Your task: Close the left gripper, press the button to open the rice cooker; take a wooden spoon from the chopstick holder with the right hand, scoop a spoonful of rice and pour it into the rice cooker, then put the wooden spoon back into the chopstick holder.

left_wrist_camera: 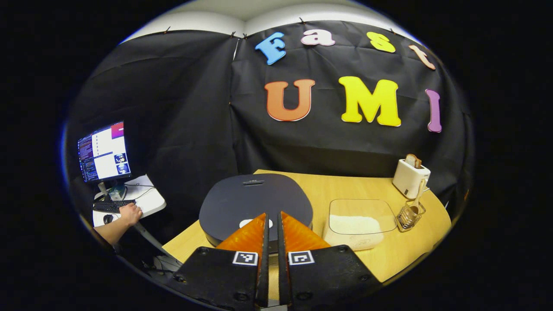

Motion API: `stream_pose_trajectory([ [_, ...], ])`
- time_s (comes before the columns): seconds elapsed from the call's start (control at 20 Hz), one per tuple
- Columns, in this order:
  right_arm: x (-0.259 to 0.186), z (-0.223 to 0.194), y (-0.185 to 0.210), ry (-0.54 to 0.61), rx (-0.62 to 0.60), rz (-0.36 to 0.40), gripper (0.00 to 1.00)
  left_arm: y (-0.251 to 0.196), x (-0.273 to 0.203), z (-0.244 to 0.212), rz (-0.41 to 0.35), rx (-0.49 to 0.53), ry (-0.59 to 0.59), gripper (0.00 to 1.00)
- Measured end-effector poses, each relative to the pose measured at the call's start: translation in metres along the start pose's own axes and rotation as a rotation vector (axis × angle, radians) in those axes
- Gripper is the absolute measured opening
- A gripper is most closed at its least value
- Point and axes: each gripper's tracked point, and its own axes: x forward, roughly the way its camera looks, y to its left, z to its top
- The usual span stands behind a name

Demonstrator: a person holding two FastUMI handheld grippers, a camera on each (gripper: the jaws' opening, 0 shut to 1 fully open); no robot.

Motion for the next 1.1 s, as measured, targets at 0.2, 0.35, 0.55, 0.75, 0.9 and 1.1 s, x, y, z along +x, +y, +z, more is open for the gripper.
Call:
stream_pose_trajectory([
  [0.2, 0.002, -0.007, 0.003, 0.022, -0.01, 0.005, 0.96, 0.014, 0.026, -0.016, -0.002, -0.038, 0.121, 0.03],
  [0.35, 0.003, -0.006, 0.002, 0.02, -0.007, 0.001, 0.96, 0.02, 0.035, -0.022, -0.003, -0.048, 0.151, 0.03],
  [0.55, 0.003, -0.005, 0.001, 0.018, -0.004, 0.001, 0.96, 0.01, 0.039, -0.024, -0.037, -0.056, 0.158, 0.03],
  [0.75, 0.001, -0.004, -0.004, 0.019, -0.004, -0.006, 0.96, 0.01, 0.039, -0.032, -0.037, -0.05, 0.155, 0.03],
  [0.9, -0.001, 0.001, -0.007, 0.015, 0.018, -0.007, 0.96, 0.007, 0.041, -0.032, -0.053, -0.022, 0.15, 0.03],
  [1.1, -0.003, 0.005, -0.013, 0.01, 0.045, -0.012, 0.95, 0.007, 0.039, -0.037, -0.052, -0.024, 0.179, 0.03],
])
